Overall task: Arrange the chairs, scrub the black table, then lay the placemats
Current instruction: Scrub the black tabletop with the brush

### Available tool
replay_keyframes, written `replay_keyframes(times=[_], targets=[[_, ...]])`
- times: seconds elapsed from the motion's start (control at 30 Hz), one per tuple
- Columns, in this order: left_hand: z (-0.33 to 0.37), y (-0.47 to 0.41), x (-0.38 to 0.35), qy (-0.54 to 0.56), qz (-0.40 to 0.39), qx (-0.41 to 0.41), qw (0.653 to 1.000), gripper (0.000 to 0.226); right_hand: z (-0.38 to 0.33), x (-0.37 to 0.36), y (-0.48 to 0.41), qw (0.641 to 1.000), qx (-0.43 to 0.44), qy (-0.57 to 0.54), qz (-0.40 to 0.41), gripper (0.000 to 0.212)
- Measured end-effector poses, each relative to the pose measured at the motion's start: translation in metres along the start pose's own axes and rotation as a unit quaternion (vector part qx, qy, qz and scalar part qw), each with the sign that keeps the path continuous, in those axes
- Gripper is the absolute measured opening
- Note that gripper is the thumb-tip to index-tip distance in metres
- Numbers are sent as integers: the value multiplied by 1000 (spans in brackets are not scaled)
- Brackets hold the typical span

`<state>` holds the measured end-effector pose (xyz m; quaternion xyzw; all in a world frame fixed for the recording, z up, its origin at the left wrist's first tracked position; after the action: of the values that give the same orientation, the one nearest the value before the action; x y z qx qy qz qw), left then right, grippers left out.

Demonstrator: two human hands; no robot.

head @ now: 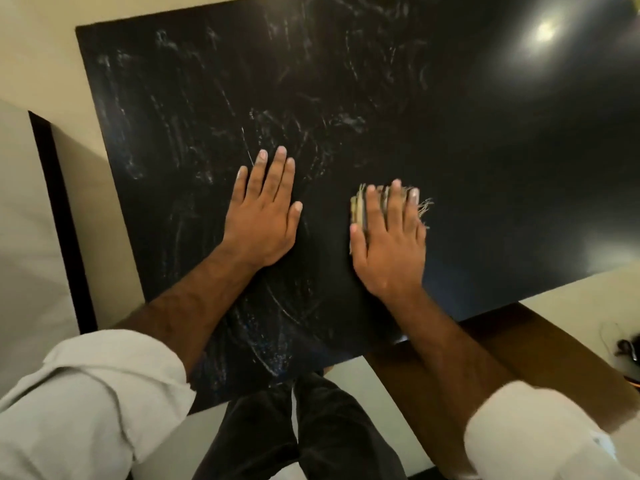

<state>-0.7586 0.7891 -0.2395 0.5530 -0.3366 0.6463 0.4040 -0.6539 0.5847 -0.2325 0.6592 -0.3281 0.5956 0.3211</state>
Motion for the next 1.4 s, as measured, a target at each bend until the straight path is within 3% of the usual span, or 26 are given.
replay_keyframes(times=[0.1, 0.2, 0.33, 0.43, 0.53, 0.67, 0.8, 0.9, 1.0, 1.1, 1.23, 1.33, 1.4], targets=[[0, -2, -1, -2, 9, 3, 1000, 74, -5, 2, -78, 995, -70, -3, 68, 69], [-1, -3, -3, -3, 14, 2, 1000, 75, -45, -2, -122, 995, -49, -11, 82, 69], [-3, -2, -4, 7, 8, -1, 1000, 75, -84, -4, -88, 997, 59, -27, 37, 71], [-3, -6, -3, 14, -8, -2, 1000, 75, -62, -2, -46, 997, 72, -30, 5, 72], [-4, -35, 1, 11, -7, 7, 1000, 75, -13, 1, -56, 1000, -15, -2, 14, 73], [-3, -97, 8, 3, 18, -9, 1000, 75, 21, 4, -138, 991, -119, -5, 68, 71], [4, -134, 0, 6, 24, -16, 1000, 74, -23, -2, -188, 995, -60, -10, 76, 71], [5, -135, -7, 15, 20, -12, 1000, 74, -45, -2, -163, 998, 18, -23, 55, 70], [6, -134, -5, 4, 22, -8, 1000, 75, -25, 0, -116, 998, 41, -28, 28, 71], [7, -135, -4, -6, 21, -1, 1000, 75, 26, 3, -99, 999, -38, 1, 27, 74], [6, -138, -6, -8, 22, -7, 1000, 74, 75, 6, -158, 985, -160, 2, 68, 74], [6, -138, -9, -9, 25, -8, 1000, 74, 57, 4, -212, 979, -170, -6, 109, 73], [7, -136, -9, -11, 24, -8, 1000, 74, 23, -1, -224, 986, -129, -18, 102, 74]])
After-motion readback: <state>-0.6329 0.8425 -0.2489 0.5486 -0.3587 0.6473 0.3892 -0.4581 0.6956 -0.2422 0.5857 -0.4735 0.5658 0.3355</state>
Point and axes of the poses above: each hand's wrist, its own y-axis away from the middle knuckle, its own x-axis out of the back of the hand, z = x × y, the point moved 8 cm from there along -y, towards the middle knuckle, and after that the axes turned 9 degrees about z, right-handed, at the moved point
